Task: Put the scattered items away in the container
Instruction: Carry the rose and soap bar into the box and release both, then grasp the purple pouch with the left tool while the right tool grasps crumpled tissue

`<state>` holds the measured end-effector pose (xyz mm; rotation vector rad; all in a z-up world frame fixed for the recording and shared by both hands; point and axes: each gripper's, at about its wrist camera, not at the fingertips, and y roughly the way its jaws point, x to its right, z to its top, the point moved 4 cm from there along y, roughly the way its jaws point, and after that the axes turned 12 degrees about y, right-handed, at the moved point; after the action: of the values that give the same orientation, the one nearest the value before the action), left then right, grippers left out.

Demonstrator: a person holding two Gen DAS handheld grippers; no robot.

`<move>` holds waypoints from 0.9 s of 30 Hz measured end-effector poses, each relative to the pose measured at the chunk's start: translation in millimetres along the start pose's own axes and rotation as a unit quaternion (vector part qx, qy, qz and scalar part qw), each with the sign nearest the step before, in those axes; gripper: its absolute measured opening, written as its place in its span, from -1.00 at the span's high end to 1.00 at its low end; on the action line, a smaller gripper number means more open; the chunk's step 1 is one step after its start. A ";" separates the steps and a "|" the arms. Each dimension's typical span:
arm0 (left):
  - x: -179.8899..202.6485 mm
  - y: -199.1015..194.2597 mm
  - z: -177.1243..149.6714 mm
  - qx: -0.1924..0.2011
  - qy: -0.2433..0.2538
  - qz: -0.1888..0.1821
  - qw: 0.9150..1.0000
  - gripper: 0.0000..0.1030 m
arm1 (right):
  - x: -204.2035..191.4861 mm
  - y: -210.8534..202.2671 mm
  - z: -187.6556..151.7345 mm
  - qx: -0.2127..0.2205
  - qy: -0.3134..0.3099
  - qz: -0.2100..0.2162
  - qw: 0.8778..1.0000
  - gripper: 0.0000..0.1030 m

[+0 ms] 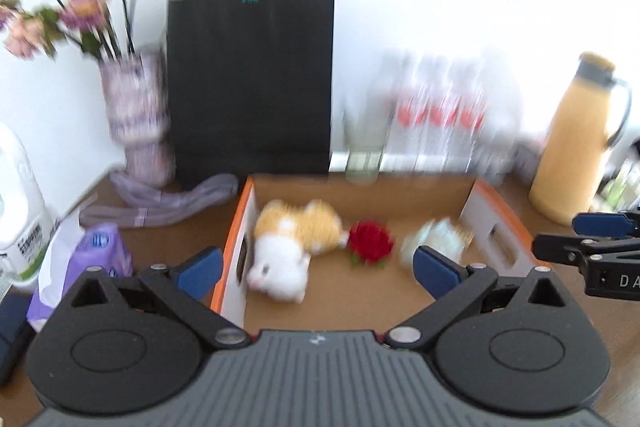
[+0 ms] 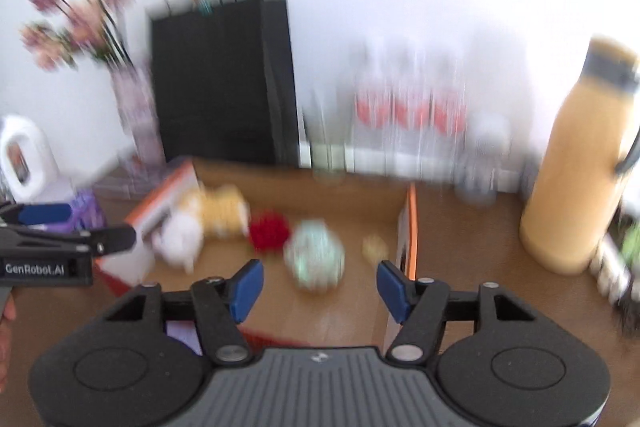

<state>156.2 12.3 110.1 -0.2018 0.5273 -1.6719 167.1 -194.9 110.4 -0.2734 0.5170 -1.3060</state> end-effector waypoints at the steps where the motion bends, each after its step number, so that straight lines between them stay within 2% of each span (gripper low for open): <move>1: 0.9 -9.0 -6.6 0.033 -0.003 -0.003 0.999 -1.00 | -0.7 -11.4 -6.4 0.043 -0.002 0.012 0.999 -0.40; 2: 1.9 -16.1 -14.0 0.061 -0.006 -0.008 0.998 -1.00 | -1.2 -20.7 -12.9 0.076 -0.002 0.022 0.997 -0.52; 3: 4.1 -21.3 -20.5 0.079 -0.004 -0.011 0.997 -1.00 | -1.7 -27.6 -19.0 0.098 -0.004 0.028 0.995 -0.53; 5: 9.0 -23.8 -31.2 0.093 0.004 -0.013 0.996 -1.00 | -1.6 -34.0 -28.4 0.117 -0.003 0.030 0.993 -0.53; 11: 17.4 -18.0 -47.4 0.057 0.019 -0.013 0.998 -1.00 | 3.7 -46.5 -45.2 0.115 0.014 0.024 0.993 -0.48; 15: 32.7 -48.5 -89.9 0.060 0.022 -0.036 0.997 -1.00 | 4.1 -87.5 -86.4 0.115 0.014 0.024 0.993 -0.47; 17: 50.7 -58.2 -107.7 0.067 0.064 -0.059 0.994 -1.00 | 4.4 -105.0 -114.5 0.104 0.008 0.025 0.994 -0.44; 18: 59.7 -58.2 -113.9 0.071 0.096 -0.068 0.990 -1.00 | 4.8 -109.2 -127.3 0.093 0.002 0.025 0.995 -0.39; 20: 75.1 -51.2 -121.4 0.069 0.171 -0.075 0.980 -1.00 | 7.8 -106.0 -146.9 0.055 -0.018 0.010 0.998 -0.05; 22: 81.4 -42.2 -124.9 0.063 0.218 -0.090 0.970 -1.00 | 18.3 -95.1 -155.7 0.027 -0.030 -0.015 0.999 0.15; 24: 81.2 -36.0 -126.4 0.062 0.240 -0.126 0.961 -1.00 | 37.3 -83.9 -154.6 0.014 -0.012 -0.049 0.999 0.15; 25: 81.8 -32.9 -127.6 0.058 0.259 -0.152 0.952 -1.00 | 46.9 -80.1 -152.1 0.011 -0.001 -0.063 0.998 0.16; 27: 82.0 -23.6 -127.9 0.048 0.299 -0.167 0.938 -0.98 | 57.8 -73.8 -147.6 0.012 0.000 -0.072 0.997 0.15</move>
<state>66.7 -36.4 -5.0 0.3207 0.8980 -2.0917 39.7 -255.2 6.9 -0.2960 0.4877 -1.4515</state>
